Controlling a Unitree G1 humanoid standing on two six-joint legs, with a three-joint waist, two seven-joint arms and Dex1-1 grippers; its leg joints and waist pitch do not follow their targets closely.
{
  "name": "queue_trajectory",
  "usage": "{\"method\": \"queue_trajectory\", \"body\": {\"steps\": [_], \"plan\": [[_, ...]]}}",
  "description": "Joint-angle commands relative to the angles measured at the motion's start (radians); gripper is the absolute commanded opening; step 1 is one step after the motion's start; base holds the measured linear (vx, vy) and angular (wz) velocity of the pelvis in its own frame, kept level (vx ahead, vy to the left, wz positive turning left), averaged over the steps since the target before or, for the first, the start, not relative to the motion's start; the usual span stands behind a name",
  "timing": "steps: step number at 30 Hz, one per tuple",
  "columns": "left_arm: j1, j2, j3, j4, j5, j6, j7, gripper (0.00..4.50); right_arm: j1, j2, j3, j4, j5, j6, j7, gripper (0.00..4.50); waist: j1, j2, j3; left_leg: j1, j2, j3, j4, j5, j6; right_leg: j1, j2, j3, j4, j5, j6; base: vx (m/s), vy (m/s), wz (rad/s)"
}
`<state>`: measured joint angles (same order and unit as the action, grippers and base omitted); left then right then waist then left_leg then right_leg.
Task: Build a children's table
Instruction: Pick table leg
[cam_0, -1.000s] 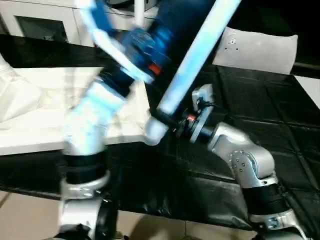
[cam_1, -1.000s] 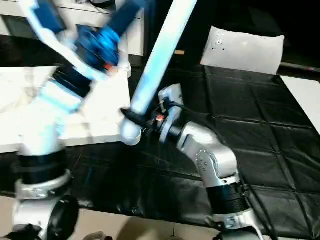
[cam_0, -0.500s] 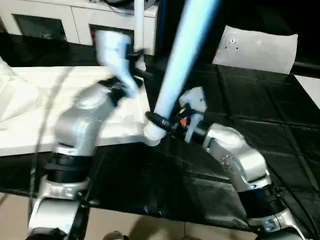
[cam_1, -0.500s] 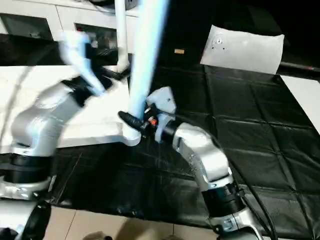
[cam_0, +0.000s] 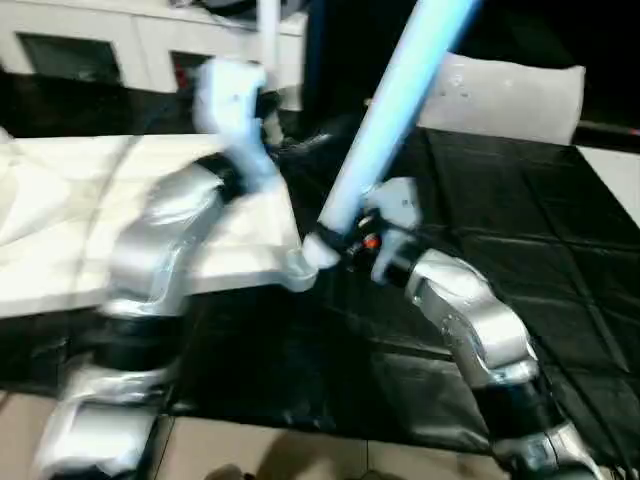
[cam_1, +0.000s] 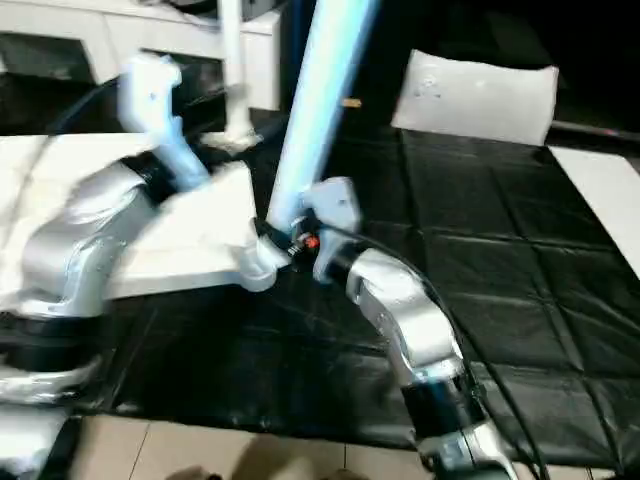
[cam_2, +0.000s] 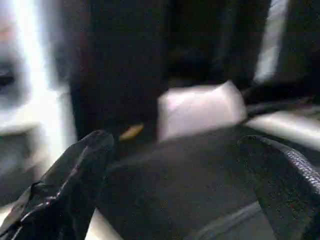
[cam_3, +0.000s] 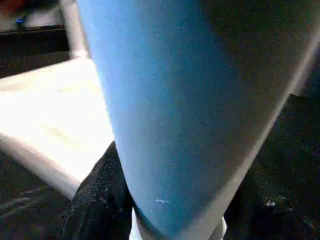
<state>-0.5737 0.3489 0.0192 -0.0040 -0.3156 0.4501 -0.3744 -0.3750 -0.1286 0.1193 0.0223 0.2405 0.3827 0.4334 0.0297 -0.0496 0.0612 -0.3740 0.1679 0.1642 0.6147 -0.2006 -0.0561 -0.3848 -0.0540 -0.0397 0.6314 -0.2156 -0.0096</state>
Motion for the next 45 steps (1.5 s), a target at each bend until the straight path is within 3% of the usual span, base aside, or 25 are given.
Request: {"method": "queue_trajectory", "body": {"steps": [1,12,14,15,17,18,19,20,21,22,23,24,25,26,27,29,30,31,32,35,37,40,42,43,45], "plan": [[0.027,-0.001,0.001,0.007,0.021,-0.001,0.015,4.5,0.014,0.003,-0.032,-0.033,-0.007,0.034,-0.057,1.91,-0.003,0.019,-0.066,0.016,0.056,-0.015,-0.079,-0.076,-0.035,0.044,-0.073,0.051,-0.063,-0.014,-0.175,0.0,0.0,0.0],[0.327,-0.07,0.022,-0.094,0.067,-0.039,0.124,4.5,0.176,0.038,-0.09,-0.205,-0.048,0.124,-0.241,1.91,-0.002,0.038,-0.061,0.016,0.06,-0.019,-0.089,-0.189,-0.057,0.041,-0.075,0.055,-0.077,-0.089,-0.162,0.0,0.0,0.0],[0.378,-0.054,0.01,-0.12,0.097,-0.039,0.136,4.5,0.225,0.049,-0.122,-0.234,-0.039,0.106,-0.261,1.91,0.003,0.033,-0.06,0.051,0.046,0.037,-0.047,-0.254,-0.117,-0.004,-0.04,0.111,-0.11,-0.234,-0.108,0.0,0.0,0.0],[0.391,-0.053,0.011,-0.125,0.105,-0.042,0.144,4.5,0.242,0.057,-0.137,-0.245,-0.025,0.118,-0.267,1.91,0.009,0.022,-0.062,0.043,0.035,0.039,-0.041,-0.265,-0.124,0.004,-0.037,0.13,-0.106,-0.276,-0.09,-0.013,0.004,-0.3],[0.403,-0.056,0.017,-0.131,0.107,-0.044,0.154,4.5,0.262,0.057,-0.139,-0.259,-0.023,0.121,-0.269,1.91,0.045,0.011,-0.061,0.016,0.013,0.026,0.021,-0.27,-0.042,0.031,-0.081,0.252,-0.141,-0.405,-0.08,-0.015,0.024,-0.53],[0.411,-0.06,0.021,-0.137,0.108,-0.042,0.16,4.5,0.275,0.056,-0.135,-0.27,-0.023,0.123,-0.27,1.91,0.045,0.011,-0.061,0.016,0.013,0.026,0.021,-0.27,-0.042,0.031,-0.081,0.252,-0.141,-0.405,-0.08,-0.02,0.074,-0.55],[0.419,-0.064,0.025,-0.143,0.109,-0.042,0.165,4.5,0.286,0.057,-0.13,-0.28,-0.023,0.13,-0.272,1.91,0.066,0.005,-0.05,-0.029,0.011,-0.039,0.091,-0.224,0.004,0.068,-0.15,0.349,-0.17,-0.558,-0.097,-0.02,0.154,-0.69],[0.427,-0.071,0.031,-0.146,0.11,-0.048,0.168,4.5,0.294,0.061,-0.127,-0.288,-0.023,0.134,-0.276,1.91,0.06,0.002,-0.048,-0.053,0.0,-0.082,0.108,-0.199,0.002,0.077,-0.136,0.37,-0.164,-0.565,-0.115,-0.02,0.154,-0.69],[0.43,-0.073,0.034,-0.146,0.111,-0.052,0.168,4.5,0.298,0.061,-0.124,-0.29,-0.023,0.136,-0.275,1.91,0.057,0.012,-0.049,-0.043,-0.007,-0.091,0.098,-0.189,-0.002,0.061,-0.108,0.365,-0.167,-0.56,-0.119,-0.026,0.224,-0.82],[0.434,-0.073,0.036,-0.147,0.114,-0.054,0.17,4.5,0.303,0.059,-0.12,-0.29,-0.033,0.128,-0.279,1.91,0.034,0.022,-0.048,-0.014,-0.03,-0.087,0.046,-0.191,0.01,0.037,-0.036,0.337,-0.164,-0.561,-0.097,-0.052,0.269,-0.69],[0.44,-0.079,0.044,-0.151,0.108,-0.037,0.178,4.5,0.31,0.062,-0.118,-0.289,-0.037,0.116,-0.281,1.91,-0.003,0.052,-0.052,0.086,-0.009,-0.062,-0.048,-0.265,0.058,-0.052,0.059,0.23,-0.111,-0.469,-0.045,-0.052,0.269,-0.69],[0.44,-0.079,0.044,-0.151,0.108,-0.037,0.178,4.5,0.31,0.062,-0.118,-0.289,-0.037,0.116,-0.281,1.91,-0.003,0.052,-0.052,0.086,-0.009,-0.062,-0.048,-0.265,0.058,-0.052,0.059,0.23,-0.111,-0.469,-0.045,-0.092,0.291,-0.5],[0.45,-0.093,0.058,-0.165,0.089,-0.016,0.191,4.5,0.311,0.067,-0.125,-0.284,-0.035,0.116,-0.286,1.91,-0.061,0.044,-0.054,0.03,0.033,-0.093,-0.145,-0.415,0.202,-0.028,0.044,0.029,0.072,-0.2,-0.068,-0.107,0.292,-0.45],[0.454,-0.1,0.065,-0.173,0.08,-0.013,0.196,4.5,0.31,0.069,-0.129,-0.282,-0.033,0.123,-0.289,1.91,-0.072,0.083,-0.056,0.056,0.027,-0.096,-0.143,-0.23,0.281,-0.055,0.021,-0.027,0.087,-0.073,-0.081,-0.107,0.292,-0.45],[0.463,-0.113,0.072,-0.189,0.07,0.007,0.21,4.5,0.305,0.078,-0.139,-0.279,-0.016,0.123,-0.283,1.91,-0.075,0.077,-0.044,0.045,0.043,-0.075,-0.147,-0.197,0.293,-0.055,0.014,-0.042,0.081,-0.056,-0.094,-0.089,0.271,-0.17],[0.474,-0.126,0.074,-0.206,0.076,0.029,0.235,4.5,0.298,0.086,-0.15,-0.278,0.006,0.147,-0.282,1.91,-0.083,0.057,-0.07,0.068,0.052,-0.101,-0.11,-0.092,0.193,-0.009,-0.051,-0.027,0.009,0.034,-0.137,-0.077,0.211,0.03],[0.477,-0.125,0.071,-0.212,0.084,0.039,0.242,4.5,0.298,0.085,-0.149,-0.277,0.006,0.147,-0.281,1.91,-0.083,0.057,-0.07,0.068,0.052,-0.101,-0.11,-0.092,0.193,-0.009,-0.051,-0.027,0.009,0.034,-0.137,-0.078,0.162,-0.05],[0.486,-0.121,0.058,-0.223,0.1,0.06,0.251,4.5,0.298,0.081,-0.144,-0.27,-0.001,0.142,-0.282,1.91,-0.072,0.047,-0.062,0.022,0.061,-0.088,-0.102,-0.178,0.081,0.035,-0.129,0.022,-0.035,0.04,-0.204,-0.107,0.147,-0.03],[0.493,-0.117,0.047,-0.227,0.107,0.051,0.242,4.5,0.302,0.08,-0.139,-0.258,-0.014,0.13,-0.286,1.91,-0.065,0.048,-0.058,0.001,0.074,-0.093,-0.084,-0.26,-0.015,0.049,-0.165,0.049,-0.056,0.017,-0.246,-0.107,0.147,-0.03],[0.508,-0.109,0.032,-0.232,0.138,0.006,0.234,4.5,0.314,0.08,-0.121,-0.245,-0.029,0.098,-0.275,1.91,-0.069,0.065,-0.036,0.031,0.066,-0.096,-0.108,-0.64,-0.159,0.002,-0.123,0.043,-0.079,-0.359,-0.129,-0.092,0.081,0.02],[0.511,-0.115,0.043,-0.221,0.129,-0.009,0.229,4.5,0.321,0.082,-0.114,-0.245,-0.031,0.1,-0.272,1.91,-0.07,0.069,-0.032,0.042,0.058,-0.1,-0.117,-0.758,-0.198,-0.003,-0.108,0.034,-0.086,-0.405,-0.084,-0.091,0.043,0.06],[0.518,-0.114,0.042,-0.211,0.135,-0.025,0.228,4.5,0.326,0.084,-0.113,-0.246,-0.027,0.099,-0.271,1.91,-0.063,0.077,-0.029,0.027,0.053,-0.089,-0.15,-0.802,-0.232,0.008,-0.089,0.017,-0.07,-0.359,-0.076,-0.078,0.037,0.04],[0.515,-0.107,0.033,-0.212,0.141,-0.004,0.229,4.5,0.326,0.083,-0.119,-0.241,-0.014,0.096,-0.265,1.91,-0.055,0.065,-0.029,0.018,0.046,-0.065,-0.165,-0.798,-0.231,0.009,-0.086,0.012,-0.063,-0.389,-0.084,-0.071,0.02,0.05],[0.513,-0.106,0.029,-0.211,0.146,-0.003,0.228,4.5,0.326,0.083,-0.121,-0.239,-0.012,0.096,-0.263,1.91,-0.053,0.06,-0.028,0.028,0.04,-0.063,-0.139,-0.777,-0.209,-0.003,-0.109,0.021,-0.084,-0.483,-0.087,-0.056,-0.011,0.05],[0.511,-0.107,0.026,-0.209,0.154,-0.007,0.23,4.5,0.327,0.083,-0.121,-0.235,-0.009,0.094,-0.26,1.91,-0.05,0.044,-0.018,0.073,0.034,-0.129,0.018,-0.609,-0.097,-0.032,-0.245,0.071,-0.183,-0.71,-0.082,-0.056,-0.003,0.0]]}}
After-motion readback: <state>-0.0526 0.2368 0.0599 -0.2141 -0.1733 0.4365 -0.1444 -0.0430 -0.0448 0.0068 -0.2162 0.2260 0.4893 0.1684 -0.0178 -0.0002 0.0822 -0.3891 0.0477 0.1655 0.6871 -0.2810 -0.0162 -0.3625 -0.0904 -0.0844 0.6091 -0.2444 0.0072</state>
